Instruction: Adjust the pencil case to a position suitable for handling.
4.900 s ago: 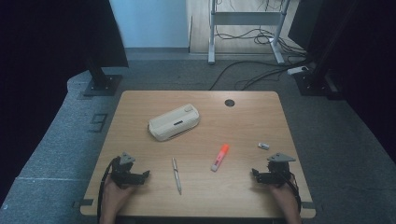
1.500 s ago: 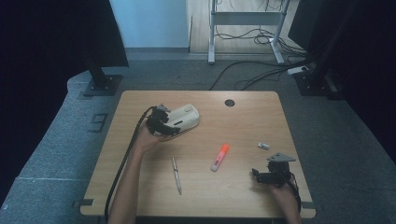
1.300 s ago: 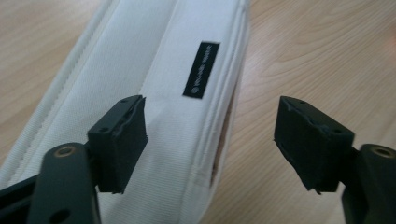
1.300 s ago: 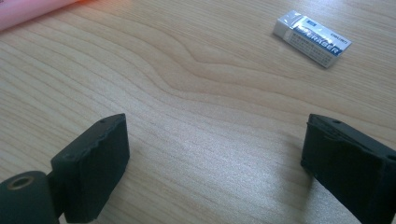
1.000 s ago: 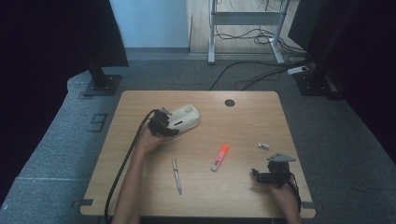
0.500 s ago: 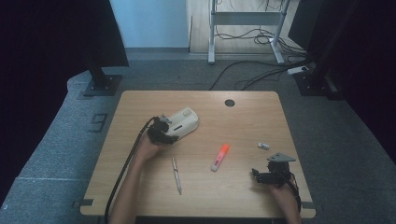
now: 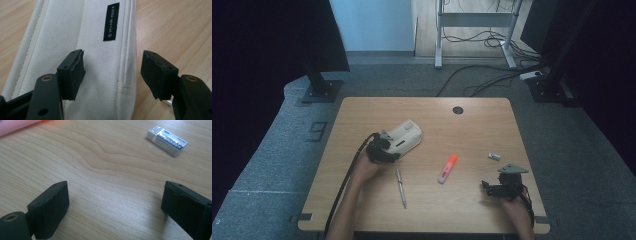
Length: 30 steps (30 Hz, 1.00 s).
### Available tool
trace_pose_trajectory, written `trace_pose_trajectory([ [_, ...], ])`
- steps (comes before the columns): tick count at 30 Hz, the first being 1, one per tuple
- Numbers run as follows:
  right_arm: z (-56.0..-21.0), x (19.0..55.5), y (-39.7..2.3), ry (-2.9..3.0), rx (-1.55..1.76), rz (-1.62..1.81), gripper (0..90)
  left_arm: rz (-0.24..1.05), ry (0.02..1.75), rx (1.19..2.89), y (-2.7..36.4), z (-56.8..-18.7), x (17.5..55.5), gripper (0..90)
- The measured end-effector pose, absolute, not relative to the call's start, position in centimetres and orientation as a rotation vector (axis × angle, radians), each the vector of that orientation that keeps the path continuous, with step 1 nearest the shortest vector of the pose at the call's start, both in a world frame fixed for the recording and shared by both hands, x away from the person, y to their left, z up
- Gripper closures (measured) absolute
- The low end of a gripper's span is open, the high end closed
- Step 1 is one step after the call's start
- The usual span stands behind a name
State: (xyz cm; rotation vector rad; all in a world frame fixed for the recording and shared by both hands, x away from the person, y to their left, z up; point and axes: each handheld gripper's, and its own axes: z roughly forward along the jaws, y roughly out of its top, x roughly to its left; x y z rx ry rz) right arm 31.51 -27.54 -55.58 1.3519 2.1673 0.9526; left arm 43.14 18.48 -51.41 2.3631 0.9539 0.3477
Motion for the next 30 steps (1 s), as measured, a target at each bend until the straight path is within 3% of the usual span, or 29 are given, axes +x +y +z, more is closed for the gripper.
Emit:
trace_pose_trajectory([
  [4,-55.6,31.5,-27.5,2.167,1.352,0.952,7.2,0.383,0.949,2.363,18.6,-51.6,42.1,36.7],
  [18,-55.6,31.5,-27.5,2.167,1.352,0.952,7.2,0.279,0.978,2.274,20.9,-51.6,37.4,36.7],
  [30,-55.6,31.5,-27.5,2.167,1.352,0.952,7.2,0.282,0.981,2.215,21.8,-52.0,35.8,39.4],
])
